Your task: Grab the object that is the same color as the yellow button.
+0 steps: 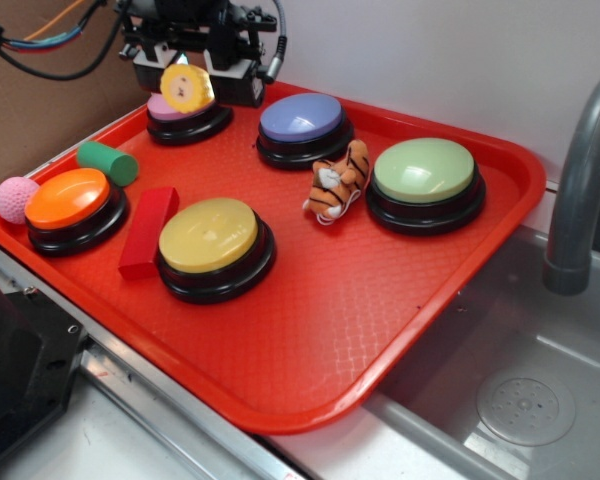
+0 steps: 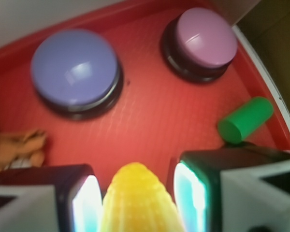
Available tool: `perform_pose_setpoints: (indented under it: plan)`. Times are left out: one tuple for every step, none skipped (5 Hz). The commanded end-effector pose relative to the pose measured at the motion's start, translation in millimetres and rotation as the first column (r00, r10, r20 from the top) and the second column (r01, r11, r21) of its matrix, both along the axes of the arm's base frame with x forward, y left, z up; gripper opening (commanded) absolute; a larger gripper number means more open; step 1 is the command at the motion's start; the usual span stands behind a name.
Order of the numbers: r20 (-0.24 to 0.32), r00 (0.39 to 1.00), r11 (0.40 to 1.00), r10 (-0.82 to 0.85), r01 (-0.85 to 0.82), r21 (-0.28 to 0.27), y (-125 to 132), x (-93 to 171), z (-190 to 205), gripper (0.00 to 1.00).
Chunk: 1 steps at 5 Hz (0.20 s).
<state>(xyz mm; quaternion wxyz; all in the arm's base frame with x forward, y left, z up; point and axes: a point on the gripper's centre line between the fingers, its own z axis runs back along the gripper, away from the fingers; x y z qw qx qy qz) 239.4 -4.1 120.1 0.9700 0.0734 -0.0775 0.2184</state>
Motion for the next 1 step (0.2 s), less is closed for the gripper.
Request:
perform_pose_setpoints:
  plan:
    - [0.018, 0.998, 0.996, -0.055, 0.056, -0.071, 8.3, -5.9, 20.2, 0.0]
